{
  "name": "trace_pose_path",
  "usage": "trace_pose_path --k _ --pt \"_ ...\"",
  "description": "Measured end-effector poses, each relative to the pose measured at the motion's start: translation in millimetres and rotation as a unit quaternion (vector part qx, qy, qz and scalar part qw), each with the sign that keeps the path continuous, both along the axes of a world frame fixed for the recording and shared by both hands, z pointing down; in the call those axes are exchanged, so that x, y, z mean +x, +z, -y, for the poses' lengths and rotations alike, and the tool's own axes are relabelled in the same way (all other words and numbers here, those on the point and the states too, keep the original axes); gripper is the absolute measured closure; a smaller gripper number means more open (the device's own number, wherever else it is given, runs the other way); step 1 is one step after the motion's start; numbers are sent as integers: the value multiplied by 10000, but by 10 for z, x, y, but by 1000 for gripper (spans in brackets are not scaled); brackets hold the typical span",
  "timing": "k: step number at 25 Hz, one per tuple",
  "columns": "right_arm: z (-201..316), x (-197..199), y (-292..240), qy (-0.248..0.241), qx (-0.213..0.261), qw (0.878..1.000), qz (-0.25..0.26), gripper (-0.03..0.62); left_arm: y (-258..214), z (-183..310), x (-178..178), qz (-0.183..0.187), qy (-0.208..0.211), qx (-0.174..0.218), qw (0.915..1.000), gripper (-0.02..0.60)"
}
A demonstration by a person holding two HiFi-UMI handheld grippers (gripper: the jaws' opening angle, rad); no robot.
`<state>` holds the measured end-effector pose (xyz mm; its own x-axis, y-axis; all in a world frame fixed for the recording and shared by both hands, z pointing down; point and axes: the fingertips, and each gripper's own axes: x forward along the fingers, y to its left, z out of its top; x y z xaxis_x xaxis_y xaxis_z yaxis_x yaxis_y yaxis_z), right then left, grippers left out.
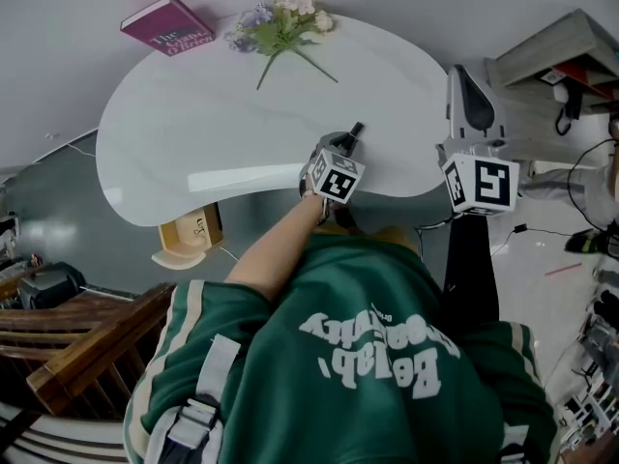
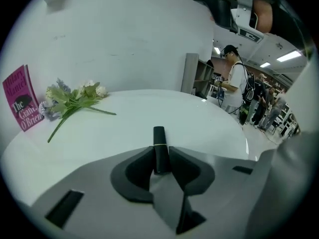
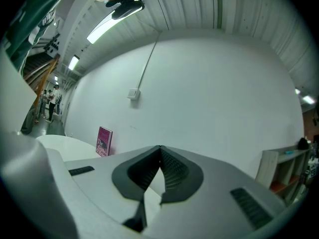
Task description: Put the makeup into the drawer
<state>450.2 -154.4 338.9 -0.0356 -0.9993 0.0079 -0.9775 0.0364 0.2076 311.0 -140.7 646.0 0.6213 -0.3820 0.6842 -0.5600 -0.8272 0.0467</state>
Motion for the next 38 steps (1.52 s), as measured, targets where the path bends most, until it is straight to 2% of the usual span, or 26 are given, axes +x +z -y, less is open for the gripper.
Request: trace_pose_path --k 7,10,13,17,21,25,29,38 --pt "35 -72 25 -127 -36 9999 19 585 -43 15 -3 -57 99 16 9999 471" --pt "69 -93 -31 -182 44 9998 27 585 -277 137 11 -227 111 372 9990 471" --pt "124 -129 -98 -260 146 9995 30 585 -727 365 -3 -524 0 883 9947 471" --pt "201 -202 -158 -386 239 9990 48 585 -1470 686 -106 -872 -197 1688 9816 471" --pt "274 -300 -230 -507 337 9981 103 585 -2187 895 -284 -1114 -388 2431 9628 471" --pt "334 -435 -301 -651 405 9970 102 585 -2814 965 -503 -1437 -648 2960 9421 471" --pt "381 -576 -381 -807 504 9954 85 585 -3239 965 -713 -1700 -929 3289 9243 471" --pt "421 -933 -445 -1131 579 9919 62 585 -3310 871 -1075 -1649 -1223 3436 9164 471"
